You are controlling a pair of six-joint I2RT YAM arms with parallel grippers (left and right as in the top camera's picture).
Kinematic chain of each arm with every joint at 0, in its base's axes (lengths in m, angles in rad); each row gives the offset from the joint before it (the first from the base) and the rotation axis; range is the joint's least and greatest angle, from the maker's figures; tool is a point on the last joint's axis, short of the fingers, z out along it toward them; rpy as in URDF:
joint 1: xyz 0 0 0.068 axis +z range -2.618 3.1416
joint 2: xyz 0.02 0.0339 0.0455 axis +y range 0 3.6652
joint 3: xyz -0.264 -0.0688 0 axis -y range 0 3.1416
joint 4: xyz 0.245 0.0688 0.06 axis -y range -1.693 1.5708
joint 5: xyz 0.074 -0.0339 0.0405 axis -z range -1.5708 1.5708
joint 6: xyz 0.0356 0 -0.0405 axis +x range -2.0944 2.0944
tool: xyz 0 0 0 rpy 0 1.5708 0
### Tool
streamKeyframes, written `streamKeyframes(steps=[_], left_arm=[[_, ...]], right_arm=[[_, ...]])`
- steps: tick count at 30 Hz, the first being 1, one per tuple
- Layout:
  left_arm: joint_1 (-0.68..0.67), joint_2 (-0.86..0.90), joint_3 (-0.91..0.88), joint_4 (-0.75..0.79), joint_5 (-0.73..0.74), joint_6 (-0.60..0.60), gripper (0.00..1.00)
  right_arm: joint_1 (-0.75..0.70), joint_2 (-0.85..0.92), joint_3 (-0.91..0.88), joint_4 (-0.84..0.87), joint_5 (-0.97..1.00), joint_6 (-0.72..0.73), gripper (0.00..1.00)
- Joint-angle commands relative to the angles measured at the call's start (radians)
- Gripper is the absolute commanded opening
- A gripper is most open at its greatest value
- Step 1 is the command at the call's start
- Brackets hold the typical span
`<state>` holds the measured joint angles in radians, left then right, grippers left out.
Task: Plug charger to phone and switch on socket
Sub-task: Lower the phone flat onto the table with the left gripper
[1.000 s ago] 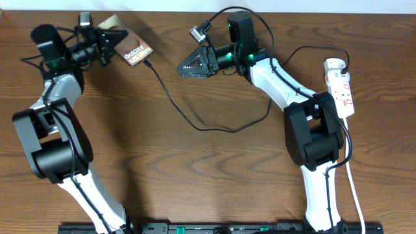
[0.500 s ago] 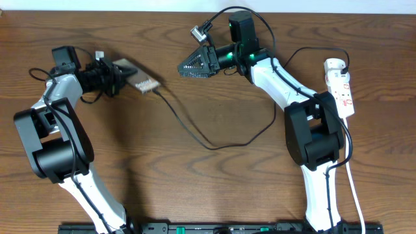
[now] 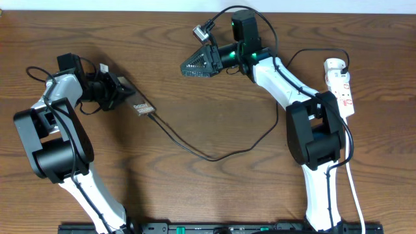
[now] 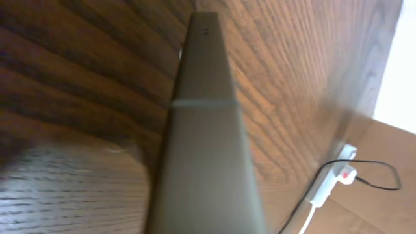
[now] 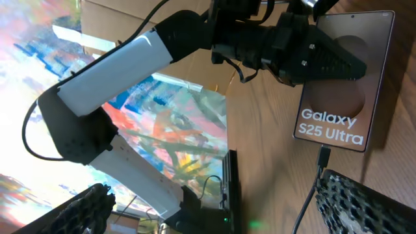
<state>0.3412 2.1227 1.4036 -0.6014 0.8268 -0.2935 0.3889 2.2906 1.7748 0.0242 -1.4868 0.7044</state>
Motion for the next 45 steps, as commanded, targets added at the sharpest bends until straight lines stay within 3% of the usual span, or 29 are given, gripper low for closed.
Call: streamKeyframes(steps=[1, 9, 33, 39, 45], left_arm=[[0.000, -0.015, 0.014, -0.004, -0.014, 0.067, 0.07], [0.000, -0.015, 0.014, -0.052, -0.093, 0.072, 0.07], [0.000, -0.015, 0.014, -0.105, -0.122, 0.071, 0.08], [0.000, -0.015, 0.014, -0.106, -0.122, 0.071, 0.22], [0.000, -0.015, 0.014, -0.106, -0.122, 0.071, 0.28]], right_arm=[[-0.008, -0.001, 0.011, 0.002, -0.035, -0.006, 0.99], [0.001, -0.001, 0.010, 0.002, -0.035, -0.021, 0.99], [0.008, -0.001, 0.010, 0.002, -0.035, -0.021, 0.99], [0.012, -0.001, 0.010, 0.002, -0.035, -0.022, 0.99], [0.012, -0.001, 0.010, 0.002, -0.034, -0.022, 0.99]])
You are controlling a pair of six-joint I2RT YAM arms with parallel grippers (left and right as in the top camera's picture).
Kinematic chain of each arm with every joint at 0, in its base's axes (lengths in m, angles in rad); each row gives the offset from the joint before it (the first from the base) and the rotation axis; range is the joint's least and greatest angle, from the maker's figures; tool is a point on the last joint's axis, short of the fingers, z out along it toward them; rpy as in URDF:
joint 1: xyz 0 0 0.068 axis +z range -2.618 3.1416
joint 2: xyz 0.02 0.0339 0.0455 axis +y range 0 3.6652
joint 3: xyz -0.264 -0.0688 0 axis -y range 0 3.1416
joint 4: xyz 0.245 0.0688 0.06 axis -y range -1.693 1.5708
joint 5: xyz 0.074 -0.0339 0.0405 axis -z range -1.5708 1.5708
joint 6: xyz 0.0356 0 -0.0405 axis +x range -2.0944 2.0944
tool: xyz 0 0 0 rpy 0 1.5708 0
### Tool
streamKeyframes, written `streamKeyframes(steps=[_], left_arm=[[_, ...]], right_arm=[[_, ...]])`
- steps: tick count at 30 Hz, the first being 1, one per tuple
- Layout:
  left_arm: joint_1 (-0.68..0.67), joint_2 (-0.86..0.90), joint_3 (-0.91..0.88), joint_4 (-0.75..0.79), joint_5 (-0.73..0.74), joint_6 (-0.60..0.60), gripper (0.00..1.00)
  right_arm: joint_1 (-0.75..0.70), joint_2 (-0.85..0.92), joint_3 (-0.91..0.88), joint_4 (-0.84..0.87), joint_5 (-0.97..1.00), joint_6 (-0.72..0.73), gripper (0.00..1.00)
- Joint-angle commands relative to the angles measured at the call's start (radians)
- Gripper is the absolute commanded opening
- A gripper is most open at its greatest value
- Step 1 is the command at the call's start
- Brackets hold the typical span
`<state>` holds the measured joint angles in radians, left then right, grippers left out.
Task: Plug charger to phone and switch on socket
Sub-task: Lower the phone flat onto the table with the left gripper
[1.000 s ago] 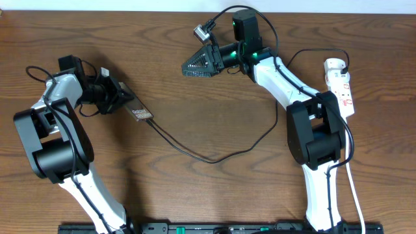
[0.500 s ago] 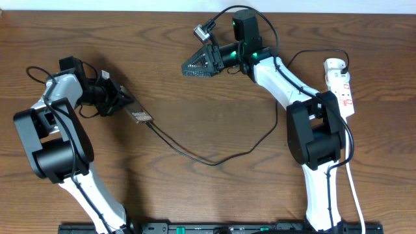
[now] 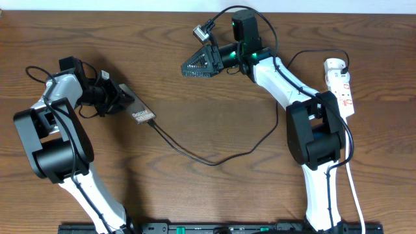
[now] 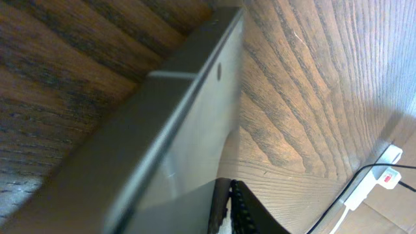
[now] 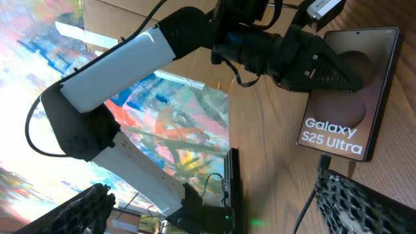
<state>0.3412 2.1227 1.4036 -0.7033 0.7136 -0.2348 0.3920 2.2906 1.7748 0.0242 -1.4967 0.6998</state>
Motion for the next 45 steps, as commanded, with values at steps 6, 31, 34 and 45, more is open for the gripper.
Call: streamKeyframes(steps=[6, 31, 34, 45], left_arm=[[0.000, -0.015, 0.014, -0.011, -0.008, 0.013, 0.34], [0.000, -0.015, 0.014, -0.059, -0.027, 0.013, 0.40], [0.000, -0.015, 0.014, -0.063, -0.027, 0.013, 0.42], [0.000, -0.056, 0.014, -0.113, -0.026, 0.022, 0.49]], right_arm=[[0.009, -0.001, 0.010, 0.002, -0.024, -0.017, 0.99], [0.009, -0.001, 0.010, 0.002, -0.025, -0.017, 0.99], [0.009, -0.001, 0.010, 0.002, -0.025, -0.017, 0.99], [0.006, -0.001, 0.010, -0.002, -0.066, -0.017, 0.99]])
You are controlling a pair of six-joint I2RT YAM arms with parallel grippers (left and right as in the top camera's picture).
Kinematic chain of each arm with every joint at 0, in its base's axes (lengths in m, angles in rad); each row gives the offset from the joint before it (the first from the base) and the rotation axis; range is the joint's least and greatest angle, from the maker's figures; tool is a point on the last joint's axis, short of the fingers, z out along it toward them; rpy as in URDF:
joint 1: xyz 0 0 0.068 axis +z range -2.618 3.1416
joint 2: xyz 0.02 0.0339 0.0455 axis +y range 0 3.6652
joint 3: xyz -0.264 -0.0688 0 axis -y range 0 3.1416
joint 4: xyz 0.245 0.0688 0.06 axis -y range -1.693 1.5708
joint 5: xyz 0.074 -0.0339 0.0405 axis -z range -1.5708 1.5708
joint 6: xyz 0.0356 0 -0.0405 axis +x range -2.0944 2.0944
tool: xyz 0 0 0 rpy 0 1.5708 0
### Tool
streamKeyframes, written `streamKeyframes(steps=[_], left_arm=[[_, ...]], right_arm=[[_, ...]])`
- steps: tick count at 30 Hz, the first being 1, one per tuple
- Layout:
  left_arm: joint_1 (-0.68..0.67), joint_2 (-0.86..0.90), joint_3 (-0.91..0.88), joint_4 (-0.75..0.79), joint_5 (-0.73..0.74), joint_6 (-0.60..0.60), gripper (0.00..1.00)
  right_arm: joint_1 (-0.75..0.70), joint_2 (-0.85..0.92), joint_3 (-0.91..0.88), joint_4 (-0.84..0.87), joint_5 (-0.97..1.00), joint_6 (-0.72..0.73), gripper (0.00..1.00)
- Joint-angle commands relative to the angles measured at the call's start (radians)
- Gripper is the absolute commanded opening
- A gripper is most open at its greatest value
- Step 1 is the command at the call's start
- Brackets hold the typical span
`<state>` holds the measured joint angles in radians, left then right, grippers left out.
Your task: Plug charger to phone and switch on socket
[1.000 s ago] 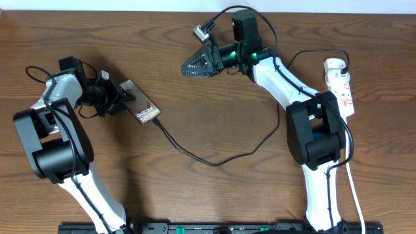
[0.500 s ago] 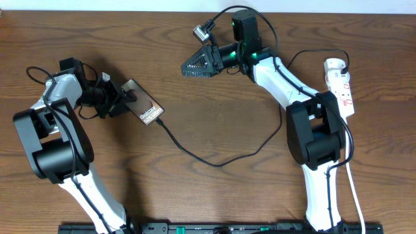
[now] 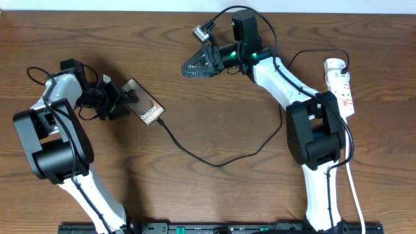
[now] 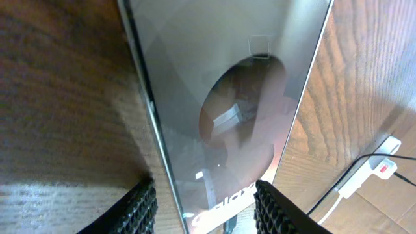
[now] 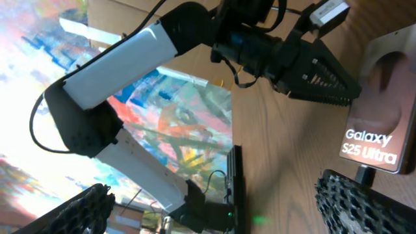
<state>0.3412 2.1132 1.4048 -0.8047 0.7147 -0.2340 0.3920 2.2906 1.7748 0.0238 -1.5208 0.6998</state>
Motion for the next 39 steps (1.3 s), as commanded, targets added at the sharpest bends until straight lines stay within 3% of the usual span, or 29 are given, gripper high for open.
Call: streamKeyframes(steps=[1, 9, 15, 20, 26, 32, 39], left_arm=[[0.000, -0.063, 0.013, -0.017, -0.028, 0.022, 0.50], [0.000, -0.324, 0.013, -0.091, -0.062, 0.024, 0.62], [0.000, -0.562, 0.013, -0.145, -0.061, 0.024, 0.90], [0.000, -0.734, 0.013, -0.170, -0.061, 0.024, 0.91], [0.000, -0.869, 0.013, -0.186, -0.062, 0.024, 0.91], [0.000, -0.899, 0.013, -0.198, -0.062, 0.024, 0.91], [0.000, -0.882, 0.013, -0.204, -0.073, 0.024, 0.92]], right_arm=[[0.005, -0.001, 0.010, -0.001, -0.042, -0.017, 0.99], [0.000, -0.001, 0.010, -0.001, -0.039, -0.016, 0.99], [-0.002, -0.001, 0.010, -0.024, 0.075, 0.003, 0.99], [-0.023, -0.001, 0.011, -0.120, 0.201, -0.032, 0.99], [-0.079, -0.014, 0.012, -0.439, 0.463, -0.210, 0.99], [-0.174, -0.114, 0.047, -0.895, 0.911, -0.423, 0.99], [-0.334, -0.365, 0.133, -1.126, 1.212, -0.508, 0.99]])
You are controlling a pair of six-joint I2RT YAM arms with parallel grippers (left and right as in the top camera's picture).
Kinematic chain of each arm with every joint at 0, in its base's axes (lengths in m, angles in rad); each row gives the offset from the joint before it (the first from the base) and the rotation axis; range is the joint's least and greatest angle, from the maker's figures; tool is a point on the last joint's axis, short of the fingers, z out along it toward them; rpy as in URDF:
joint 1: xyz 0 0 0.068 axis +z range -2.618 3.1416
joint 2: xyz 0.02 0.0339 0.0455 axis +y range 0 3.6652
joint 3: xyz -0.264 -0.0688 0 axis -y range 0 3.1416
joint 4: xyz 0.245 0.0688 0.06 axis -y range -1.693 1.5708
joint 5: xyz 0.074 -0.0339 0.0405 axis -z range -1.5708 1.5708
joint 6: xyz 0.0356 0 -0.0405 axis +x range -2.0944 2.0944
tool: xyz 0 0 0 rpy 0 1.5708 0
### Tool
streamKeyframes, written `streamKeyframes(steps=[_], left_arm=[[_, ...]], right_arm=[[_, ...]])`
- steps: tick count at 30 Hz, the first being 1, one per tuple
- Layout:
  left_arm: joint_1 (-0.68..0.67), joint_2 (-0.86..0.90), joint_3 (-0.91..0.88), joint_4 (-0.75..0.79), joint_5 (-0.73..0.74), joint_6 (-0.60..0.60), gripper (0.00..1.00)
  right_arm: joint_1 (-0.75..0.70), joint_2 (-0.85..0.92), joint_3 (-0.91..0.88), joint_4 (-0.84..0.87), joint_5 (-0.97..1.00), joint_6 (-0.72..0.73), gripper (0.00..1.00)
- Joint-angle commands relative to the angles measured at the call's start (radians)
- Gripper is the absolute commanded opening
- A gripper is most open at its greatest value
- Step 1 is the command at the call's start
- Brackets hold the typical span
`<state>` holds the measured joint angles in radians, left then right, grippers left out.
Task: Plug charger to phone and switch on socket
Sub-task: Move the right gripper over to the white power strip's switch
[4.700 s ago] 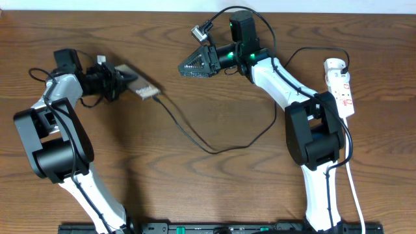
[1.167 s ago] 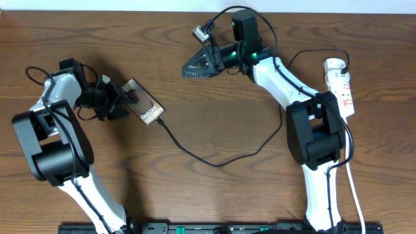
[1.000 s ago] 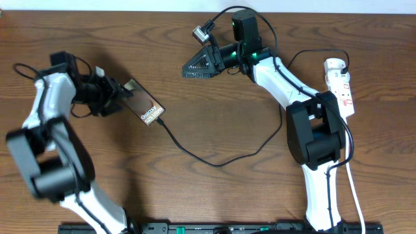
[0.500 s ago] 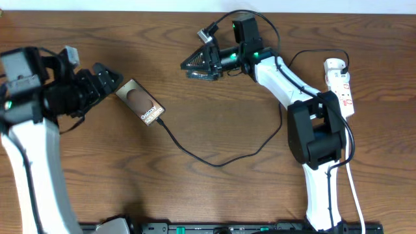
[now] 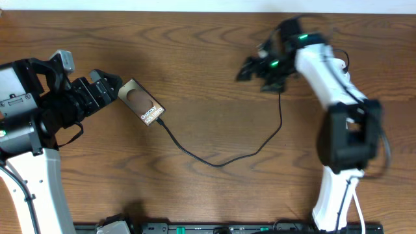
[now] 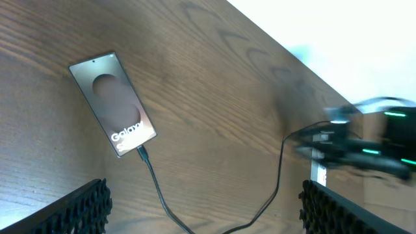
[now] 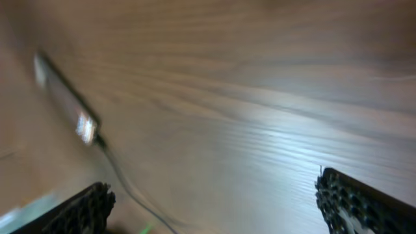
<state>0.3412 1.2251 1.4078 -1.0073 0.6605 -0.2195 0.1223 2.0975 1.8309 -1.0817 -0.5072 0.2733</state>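
The phone [image 5: 140, 104] lies flat, screen up, left of centre, and also shows in the left wrist view [image 6: 114, 104]. The black charger cable [image 5: 214, 161] is plugged into its lower end and loops right across the table. My left gripper [image 5: 106, 89] is open just left of the phone, clear of it, with only wood and cable between its fingers [image 6: 205, 198]. My right gripper [image 5: 252, 66] is motion-blurred at the back right and open [image 7: 211, 195] over bare wood. A bit of the white socket strip [image 6: 318, 174] shows under the right arm; the overhead view hides it.
The wooden table [image 5: 214, 201] runs to a pale wall at the back. The cable's far end climbs towards the right arm [image 5: 325, 58]. A blurred phone [image 7: 65, 97] and cable show at the left of the right wrist view.
My left gripper has drawn back from the phone, which now lies free. My right arm has swung from back centre towards the right and is blurred with motion.
My left gripper first held the plugged-in phone up on its edge. The phone then stood tilted lower, and then lay flat between the open fingers. Now it lies free. My right gripper stayed open at back centre, and is now further right.
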Motion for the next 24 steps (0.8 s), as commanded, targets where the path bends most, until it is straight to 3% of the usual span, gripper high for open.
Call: streamKeyframes(steps=[1, 6, 11, 17, 24], left_arm=[[0.000, 0.006, 0.010, -0.002, -0.024, 0.010, 0.92], [0.000, 0.008, 0.010, -0.003, -0.026, 0.018, 0.92], [0.000, 0.011, 0.010, -0.010, -0.026, 0.034, 0.92], [0.000, 0.014, 0.010, -0.010, -0.026, 0.037, 0.92], [0.000, 0.023, 0.010, -0.010, -0.026, 0.037, 0.92]], right_arm=[[-0.090, -0.204, 0.084, -0.023, 0.220, -0.082, 0.99], [-0.291, -0.360, 0.089, 0.029, 0.311, -0.088, 0.99], [-0.504, -0.373, 0.090, 0.045, 0.290, -0.100, 0.99], [-0.708, -0.261, 0.090, 0.036, -0.033, -0.257, 0.99], [-0.771, -0.066, 0.091, 0.010, -0.401, -0.488, 0.99]])
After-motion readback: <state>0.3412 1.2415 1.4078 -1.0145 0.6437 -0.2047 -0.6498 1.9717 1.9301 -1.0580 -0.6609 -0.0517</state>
